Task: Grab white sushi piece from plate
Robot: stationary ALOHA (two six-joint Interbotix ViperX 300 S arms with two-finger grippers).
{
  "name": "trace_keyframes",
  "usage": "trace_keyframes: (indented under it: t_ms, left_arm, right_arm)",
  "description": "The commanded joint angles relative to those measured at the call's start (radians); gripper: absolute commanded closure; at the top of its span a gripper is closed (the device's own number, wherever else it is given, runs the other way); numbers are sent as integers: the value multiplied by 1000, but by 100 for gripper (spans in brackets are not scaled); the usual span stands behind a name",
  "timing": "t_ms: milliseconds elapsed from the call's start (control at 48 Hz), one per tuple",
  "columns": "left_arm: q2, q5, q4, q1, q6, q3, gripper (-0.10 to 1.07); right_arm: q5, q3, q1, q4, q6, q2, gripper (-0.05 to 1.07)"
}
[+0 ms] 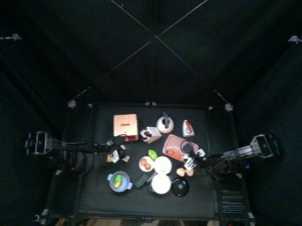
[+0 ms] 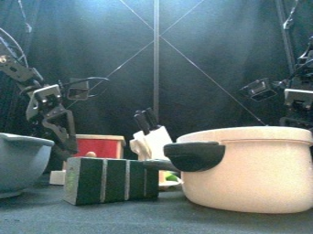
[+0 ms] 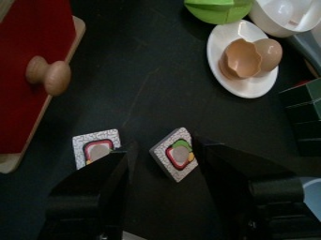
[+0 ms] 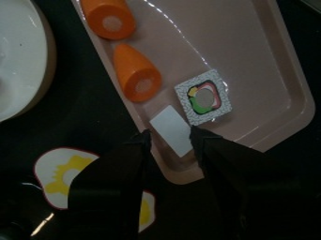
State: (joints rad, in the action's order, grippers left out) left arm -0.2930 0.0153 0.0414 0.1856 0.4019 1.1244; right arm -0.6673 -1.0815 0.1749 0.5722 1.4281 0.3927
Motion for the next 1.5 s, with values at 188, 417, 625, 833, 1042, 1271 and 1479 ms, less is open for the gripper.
trace_keyframes:
  t_ms: [188,417,625,833,1042,1271,1479]
  left_arm:
    - [-2,8,3,5,-2,-18,11]
    - [-2,8,3,5,-2,-20,11]
    - [0,8,3,5,-2,-20,11]
    - [0,6,3,6,-3,-18,11]
    - [-2,6,3,6,-3,-18,11]
    - [0,6,3,6,-3,-17,11]
    - [0,6,3,6,-3,-17,11]
  right_arm:
    - [2,11,0,6,2,6,25]
    - [-2,11,0,34,0,29,25]
    - [-3,3,-3,48,2,32,25]
    - [9,-14,-3,38,3,23,25]
    - [28,-17,-11,41,3,18,25]
    - [63,-25,-20,38,3,-5,25]
    - [67,-23,-20,43,3,-18,26]
